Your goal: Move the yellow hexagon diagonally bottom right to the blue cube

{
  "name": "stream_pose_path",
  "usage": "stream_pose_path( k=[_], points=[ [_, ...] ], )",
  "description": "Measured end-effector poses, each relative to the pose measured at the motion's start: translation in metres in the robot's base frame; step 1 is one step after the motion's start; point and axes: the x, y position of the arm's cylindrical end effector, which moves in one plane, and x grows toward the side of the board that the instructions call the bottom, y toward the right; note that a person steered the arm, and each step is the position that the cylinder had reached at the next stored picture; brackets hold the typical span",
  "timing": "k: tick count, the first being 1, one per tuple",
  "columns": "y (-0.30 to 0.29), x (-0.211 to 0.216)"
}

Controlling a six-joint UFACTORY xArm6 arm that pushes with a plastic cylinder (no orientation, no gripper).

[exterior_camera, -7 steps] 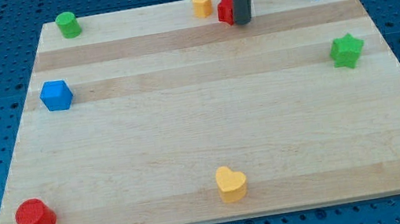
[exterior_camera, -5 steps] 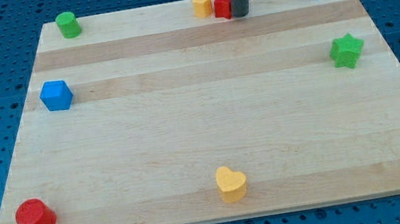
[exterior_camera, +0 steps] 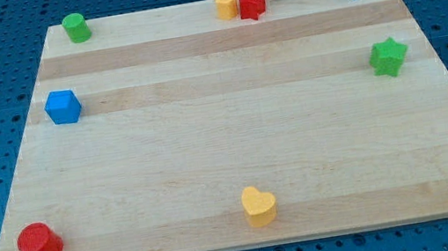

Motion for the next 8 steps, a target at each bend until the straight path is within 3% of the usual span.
stream_pose_path(
  k=[6, 8],
  points=[
    [-0.117, 0.003],
    [-0.133, 0.024]
  ],
)
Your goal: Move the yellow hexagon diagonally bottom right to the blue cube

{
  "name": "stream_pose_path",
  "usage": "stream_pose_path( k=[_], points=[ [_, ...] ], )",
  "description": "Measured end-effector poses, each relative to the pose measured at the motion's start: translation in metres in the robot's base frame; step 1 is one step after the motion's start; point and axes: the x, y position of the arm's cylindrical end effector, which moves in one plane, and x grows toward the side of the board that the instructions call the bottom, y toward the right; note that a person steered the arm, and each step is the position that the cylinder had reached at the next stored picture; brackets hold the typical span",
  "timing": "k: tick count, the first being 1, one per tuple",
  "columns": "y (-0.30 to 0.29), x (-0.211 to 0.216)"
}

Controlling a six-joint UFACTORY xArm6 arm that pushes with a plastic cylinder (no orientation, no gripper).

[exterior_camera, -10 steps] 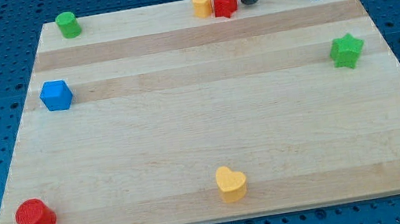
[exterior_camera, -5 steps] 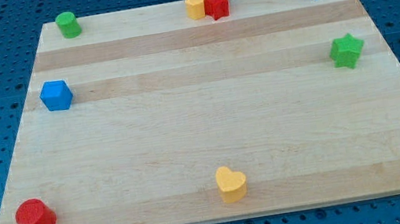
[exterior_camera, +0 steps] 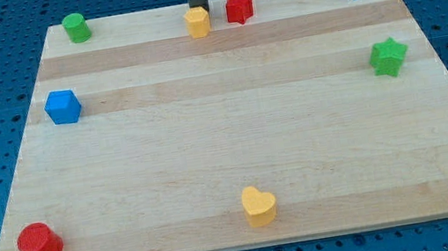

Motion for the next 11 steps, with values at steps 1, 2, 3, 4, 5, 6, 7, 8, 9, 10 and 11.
stream_pose_path(
  k=[1, 2, 3, 4, 5, 6, 7, 8, 9, 10, 11],
  points=[
    [-0.002, 0.016],
    [-0.002, 0.035],
    [-0.002, 0.057],
    [-0.002, 0.080],
    [-0.002, 0.102],
    [-0.006, 0.123],
    [-0.027, 0.136],
    [-0.046, 0.151],
    [-0.057, 0.176],
    [-0.076, 0.193],
    [-0.108, 0.207]
  ],
)
